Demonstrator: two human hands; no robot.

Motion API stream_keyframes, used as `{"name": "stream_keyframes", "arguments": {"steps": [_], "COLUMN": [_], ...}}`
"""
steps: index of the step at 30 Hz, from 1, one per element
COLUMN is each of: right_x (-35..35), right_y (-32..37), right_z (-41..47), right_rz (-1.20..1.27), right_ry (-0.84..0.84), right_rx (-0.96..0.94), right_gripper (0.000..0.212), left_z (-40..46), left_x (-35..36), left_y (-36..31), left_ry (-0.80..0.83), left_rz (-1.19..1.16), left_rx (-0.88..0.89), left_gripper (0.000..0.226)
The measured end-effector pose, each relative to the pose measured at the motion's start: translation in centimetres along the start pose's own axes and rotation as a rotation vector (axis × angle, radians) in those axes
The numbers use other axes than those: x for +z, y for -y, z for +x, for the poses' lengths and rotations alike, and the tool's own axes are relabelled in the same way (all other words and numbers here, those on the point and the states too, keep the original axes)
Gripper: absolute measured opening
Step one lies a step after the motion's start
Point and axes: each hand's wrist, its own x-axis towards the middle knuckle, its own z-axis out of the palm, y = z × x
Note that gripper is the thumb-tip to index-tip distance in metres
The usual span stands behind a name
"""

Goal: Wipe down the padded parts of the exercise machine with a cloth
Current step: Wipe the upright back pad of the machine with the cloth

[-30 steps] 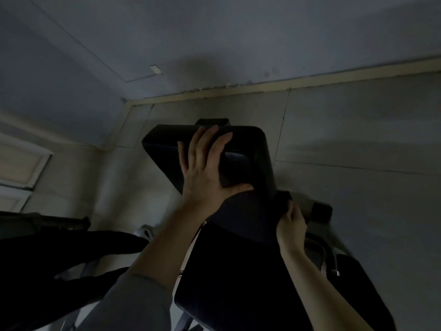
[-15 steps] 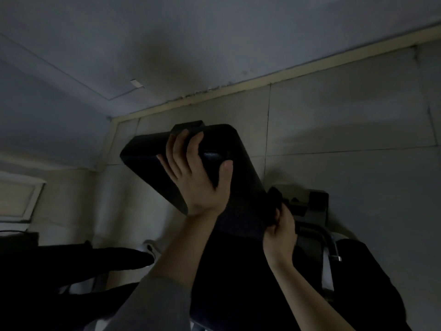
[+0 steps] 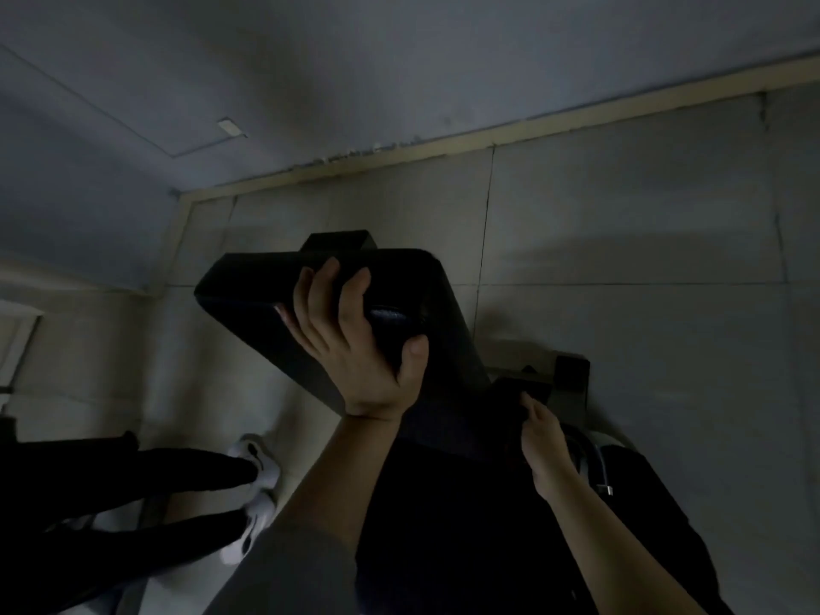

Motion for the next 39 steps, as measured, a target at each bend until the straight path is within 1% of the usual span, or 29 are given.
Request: {"name": "stream_keyframes", "arguments": {"steps": [2,3,5,6,7,9,10,11,12,13,14,15,16,17,18,21,23,25,26,27,29,31,32,34,36,37,38,39], "right_x": [0.7,1.3,2.4,2.9,3.5,4.4,4.7,4.7,4.6,4.3,4.0,3.6,3.1,2.8,2.7,2.8,2.8,2.8,2.8,2.7,2.7,2.5,2.4,2.8,3.6,4.0,4.5,5.0], "right_y": [5.3,8.1,13.3,15.2,16.8,18.1,18.1,17.4,16.0,14.5,12.2,10.4,8.8,7.5,6.4,5.4,5.1,6.0,6.4,7.3,9.3,12.0,13.5,16.3,19.6,20.6,21.6,21.6], "right_z": [-2.5,-3.8,-5.6,-6.3,-6.6,-6.1,-5.8,-4.7,-2.7,-1.0,1.6,3.3,4.9,6.0,7.1,7.5,7.6,6.9,6.6,5.6,3.4,0.4,-1.0,-3.5,-5.4,-5.7,-6.5,-6.6], "right_rz": [-0.099,-0.1,-0.03,0.024,0.078,0.148,0.154,0.124,0.102,0.009,-0.134,-0.281,-0.411,-0.545,-0.622,-0.672,-0.698,-0.697,-0.666,-0.617,-0.394,-0.209,-0.144,-0.082,0.0,0.021,-0.013,-0.058], "right_ry": [0.091,0.171,0.371,0.46,0.541,0.633,0.734,0.806,0.831,0.721,0.651,0.658,0.674,0.655,0.648,0.649,0.66,0.631,0.614,0.582,0.545,0.605,0.634,0.663,0.716,0.763,0.802,0.8], "right_rx": [-0.224,-0.334,-0.521,-0.563,-0.573,-0.512,-0.436,-0.402,-0.28,-0.184,-0.117,-0.007,0.062,0.099,0.134,0.21,0.219,0.203,0.18,0.153,0.13,0.037,-0.027,-0.158,-0.271,-0.319,-0.397,-0.445], "right_gripper": [0.026,0.024,0.026,0.029,0.03,0.029,0.027,0.025,0.024,0.024,0.025,0.024,0.022,0.025,0.029,0.026,0.026,0.024,0.022,0.026,0.031,0.023,0.026,0.024,0.039,0.038,0.029,0.021], "left_z": [0.1,0.1,0.3,0.2,0.3,0.3,0.2,0.2,0.2,0.3,0.1,0.1,-0.1,-0.1,-0.1,-0.1,-0.1,-0.2,-0.2,-0.2,-0.1,-0.1,-0.1,-0.1,0.2,0.3,0.3,0.3], "left_x": [0.0,-0.1,-0.1,-0.3,-0.2,-0.2,0.0,0.2,0.3,0.4,0.6,0.7,0.8,1.0,1.2,1.2,1.2,1.0,1.1,1.1,1.1,0.9,0.7,0.4,0.1,-0.1,-0.5,-1.1], "left_y": [-0.2,-0.2,-0.1,0.0,0.0,0.2,0.2,0.3,0.3,0.1,0.3,0.3,0.5,0.7,0.9,1.3,1.3,1.1,1.1,1.1,1.1,0.8,0.7,0.8,0.8,0.5,0.2,-0.1], "left_ry": [0.005,0.009,0.014,0.017,0.016,0.012,0.005,-0.005,-0.02,-0.039,-0.048,-0.065,-0.083,-0.091,-0.098,-0.103,-0.102,-0.093,-0.097,-0.099,-0.093,-0.084,-0.075,-0.045,-0.006,0.016,0.04,0.069], "left_rz": [0.006,0.004,-0.002,-0.006,-0.008,-0.005,-0.005,-0.009,-0.024,-0.04,-0.057,-0.073,-0.083,-0.093,-0.103,-0.113,-0.11,-0.12,-0.124,-0.126,-0.114,-0.092,-0.083,-0.067,-0.049,-0.041,-0.037,-0.038], "left_rx": [-0.01,-0.011,-0.002,0.005,0.012,0.009,0.004,-0.003,-0.009,-0.009,-0.01,0.0,0.015,0.024,0.034,0.057,0.046,0.04,0.041,0.038,0.018,0.013,0.016,0.02,0.011,0.003,-0.008,-0.023], "left_gripper": [0.07,0.07,0.069,0.068,0.067,0.067,0.067,0.067,0.065,0.062,0.06,0.06,0.059,0.06,0.06,0.058,0.058,0.057,0.057,0.057,0.059,0.061,0.061,0.061,0.06,0.06,0.059,0.058]}}
